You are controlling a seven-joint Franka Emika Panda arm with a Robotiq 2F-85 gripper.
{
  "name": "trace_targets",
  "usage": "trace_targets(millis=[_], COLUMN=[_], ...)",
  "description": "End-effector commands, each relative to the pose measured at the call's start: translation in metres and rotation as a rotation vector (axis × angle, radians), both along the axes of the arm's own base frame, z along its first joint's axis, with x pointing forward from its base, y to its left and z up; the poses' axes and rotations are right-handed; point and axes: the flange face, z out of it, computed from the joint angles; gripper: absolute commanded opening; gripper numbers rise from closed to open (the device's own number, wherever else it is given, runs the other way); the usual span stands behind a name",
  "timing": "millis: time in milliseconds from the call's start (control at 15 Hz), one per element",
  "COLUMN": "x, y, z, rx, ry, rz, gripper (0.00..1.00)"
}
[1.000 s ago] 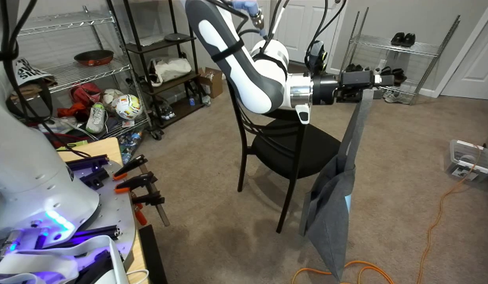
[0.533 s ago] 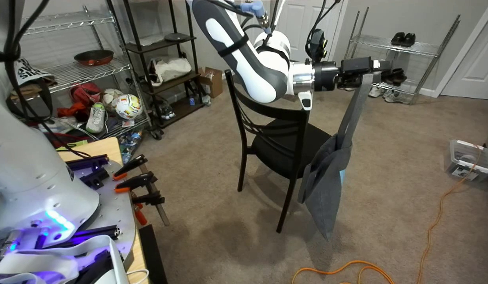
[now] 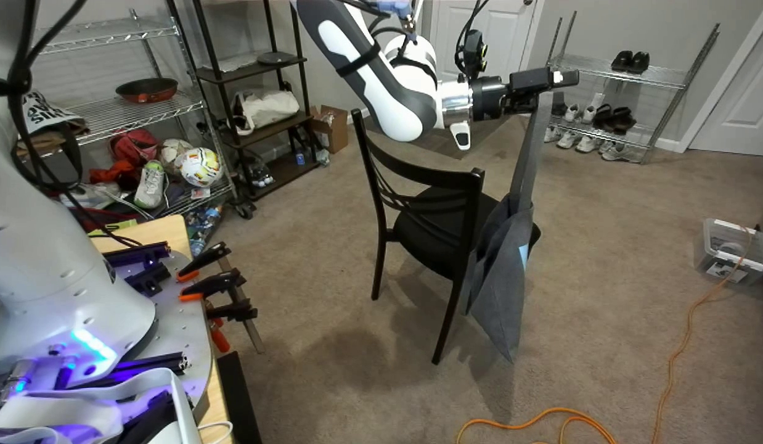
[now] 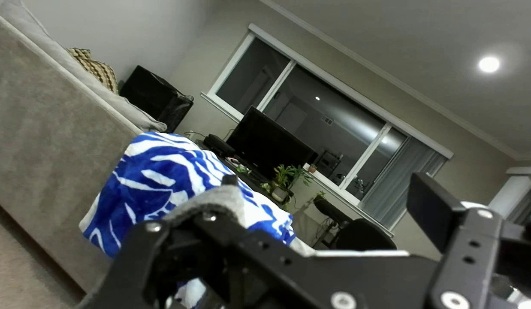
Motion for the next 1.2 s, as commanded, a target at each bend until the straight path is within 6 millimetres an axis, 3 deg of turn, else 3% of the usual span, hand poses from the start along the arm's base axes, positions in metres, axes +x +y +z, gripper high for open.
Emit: trace_targets(millis=[0, 400, 867, 1000, 1133], x=[-0.013, -0.031, -0.063, -0.069, -0.070], y=[0.007, 0.017, 0.060, 0.063, 0.052], z=[0.009, 0.011, 0.014, 0.016, 0.017], rx=[0.018, 0.016, 0.019, 0.010, -0.013], ry=[0.014, 0.024, 0.068, 0.076, 0.064], rz=[0.019, 0.023, 0.102, 0.140, 0.166], gripper=[1.00, 1.00, 1.00, 1.00, 1.00])
